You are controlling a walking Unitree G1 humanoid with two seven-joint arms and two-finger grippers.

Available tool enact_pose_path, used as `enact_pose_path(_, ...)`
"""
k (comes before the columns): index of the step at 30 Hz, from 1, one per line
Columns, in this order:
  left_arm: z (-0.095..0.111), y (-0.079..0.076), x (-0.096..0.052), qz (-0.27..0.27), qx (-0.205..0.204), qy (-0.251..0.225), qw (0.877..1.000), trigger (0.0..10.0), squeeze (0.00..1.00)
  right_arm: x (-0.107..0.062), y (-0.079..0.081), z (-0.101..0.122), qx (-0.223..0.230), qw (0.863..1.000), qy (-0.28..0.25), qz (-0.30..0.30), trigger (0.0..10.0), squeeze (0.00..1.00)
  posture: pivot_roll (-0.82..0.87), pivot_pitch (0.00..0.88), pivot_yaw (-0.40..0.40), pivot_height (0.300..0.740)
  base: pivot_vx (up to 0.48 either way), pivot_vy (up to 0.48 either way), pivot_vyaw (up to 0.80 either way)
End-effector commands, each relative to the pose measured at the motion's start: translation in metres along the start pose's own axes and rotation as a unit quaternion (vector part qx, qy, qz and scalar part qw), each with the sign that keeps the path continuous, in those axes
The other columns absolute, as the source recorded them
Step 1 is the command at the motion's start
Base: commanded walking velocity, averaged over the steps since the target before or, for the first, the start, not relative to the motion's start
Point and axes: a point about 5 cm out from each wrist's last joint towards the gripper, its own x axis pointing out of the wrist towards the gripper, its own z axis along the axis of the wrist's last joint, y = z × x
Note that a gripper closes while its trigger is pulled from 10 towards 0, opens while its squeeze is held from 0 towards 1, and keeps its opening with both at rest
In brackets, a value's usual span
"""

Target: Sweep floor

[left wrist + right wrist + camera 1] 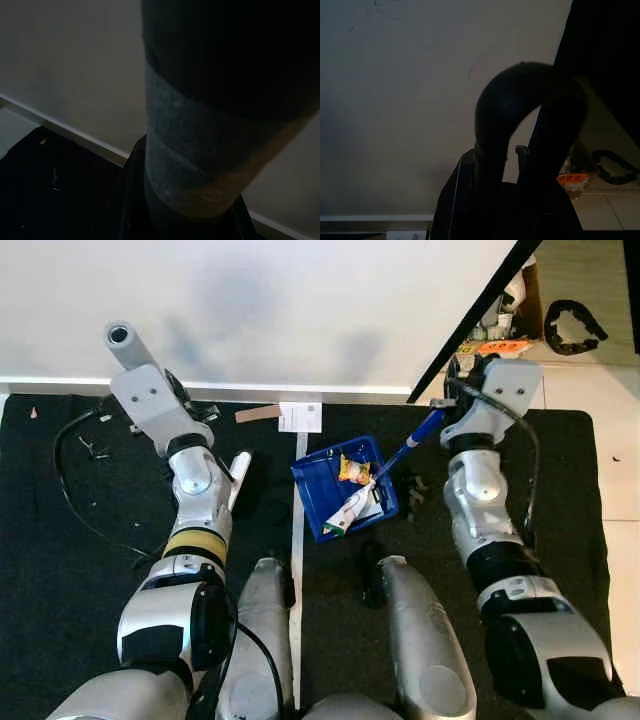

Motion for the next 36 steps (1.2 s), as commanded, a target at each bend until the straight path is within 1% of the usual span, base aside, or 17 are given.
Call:
enact_pose_path(1,-0.021,0.003,-0.014,0.013,0.003,0.044,0.999,10.0,0.0,-0.021,-0.003,-0.026,-0.036,0.997,0.061,-0.008,10.0,0.0,-0.05,0.541,-0.071,0.731,0.0,0.0,0.0)
enact_pose_path(9,-0.025,-0.001,-0.02,0.029,0.001,0.048,0.998,10.0,0.0,-0.033,0.01,-0.033,-0.051,0.995,0.082,-0.012,10.0,0.0,-0.04,0.536,-0.072,0.731,0.0,0.0,0.0)
enact_pose_path(10,-0.025,-0.019,-0.025,0.019,-0.016,0.057,0.998,10.0,0.0,-0.034,0.007,-0.037,-0.063,0.993,0.096,-0.023,10.0,0.0,-0.02,0.53,-0.067,0.731,0.0,0.0,0.0)
enact_pose_path(11,-0.025,-0.028,-0.028,0.012,-0.024,0.061,0.998,10.0,0.0,-0.034,0.004,-0.038,-0.067,0.992,0.101,-0.028,10.0,0.0,-0.02,0.53,-0.067,0.731,0.0,0.0,0.0)
enact_pose_path(12,-0.025,-0.028,-0.028,0.012,-0.024,0.061,0.998,10.0,0.0,-0.034,0.004,-0.038,-0.067,0.992,0.101,-0.028,10.0,0.0,-0.02,0.53,-0.067,0.731,0.0,0.0,0.0)
enact_pose_path(13,-0.022,-0.054,-0.036,-0.009,-0.049,0.061,0.997,10.0,0.0,-0.032,-0.004,-0.042,-0.084,0.99,0.112,-0.037,10.0,0.0,-0.02,0.527,-0.064,0.731,0.0,0.0,0.0)
enact_pose_path(14,-0.022,-0.054,-0.036,-0.009,-0.049,0.061,0.997,10.0,0.0,-0.032,-0.004,-0.042,-0.084,0.99,0.112,-0.037,10.0,0.0,-0.02,0.527,-0.064,0.731,0.0,0.0,0.0)
enact_pose_path(15,-0.019,-0.067,-0.04,-0.008,-0.065,0.062,0.996,10.0,0.0,-0.031,-0.009,-0.043,-0.089,0.988,0.117,-0.045,10.0,0.0,-0.02,0.527,-0.063,0.731,0.0,0.0,0.0)
enact_pose_path(16,-0.014,-0.081,-0.044,-0.005,-0.083,0.062,0.995,10.0,0.0,-0.03,-0.015,-0.043,-0.095,0.987,0.121,-0.054,10.0,0.0,-0.01,0.527,-0.063,0.731,0.0,0.0,0.0)
enact_pose_path(17,-0.001,-0.109,-0.05,0.011,-0.129,0.063,0.99,10.0,0.0,-0.025,-0.029,-0.043,-0.105,0.984,0.124,-0.077,10.0,0.0,-0.01,0.529,-0.065,0.731,0.0,0.0,0.0)
enact_pose_path(20,0.005,-0.118,-0.052,0.015,-0.145,0.062,0.987,10.0,0.0,-0.024,-0.033,-0.042,-0.109,0.983,0.124,-0.083,10.0,0.0,-0.01,0.529,-0.065,0.731,0.0,0.0,0.0)
enact_pose_path(21,0.018,-0.134,-0.052,0.018,-0.173,0.055,0.983,10.0,0.0,-0.021,-0.041,-0.041,-0.114,0.981,0.124,-0.093,10.0,0.0,-0.01,0.528,-0.066,0.731,0.0,0.0,0.0)
enact_pose_path(22,0.018,-0.134,-0.052,0.018,-0.173,0.055,0.983,10.0,0.0,-0.021,-0.041,-0.041,-0.114,0.981,0.124,-0.093,10.0,0.0,-0.01,0.528,-0.066,0.731,0.0,0.0,0.0)
enact_pose_path(24,0.053,-0.166,-0.049,0.041,-0.248,0.061,0.966,10.0,0.0,-0.016,-0.057,-0.038,-0.125,0.978,0.122,-0.111,10.0,0.0,-0.02,0.523,-0.068,0.731,0.0,0.0,0.0)
enact_pose_path(27,0.059,-0.171,-0.048,0.041,-0.258,0.063,0.963,10.0,0.0,-0.016,-0.058,-0.038,-0.127,0.978,0.122,-0.114,10.0,0.0,-0.02,0.518,-0.069,0.731,0.0,0.0,0.0)
enact_pose_path(32,0.086,-0.181,-0.037,0.07,-0.307,0.072,0.946,10.0,0.0,-0.018,-0.064,-0.04,-0.128,0.976,0.129,-0.124,10.0,0.0,-0.01,0.503,-0.073,0.731,0.0,0.0,0.0)
enact_pose_path(36,0.094,-0.184,-0.034,0.056,-0.309,0.064,0.947,10.0,0.0,-0.019,-0.064,-0.042,-0.127,0.975,0.135,-0.124,10.0,0.0,0.0,0.495,-0.079,0.731,0.0,0.0,0.0)
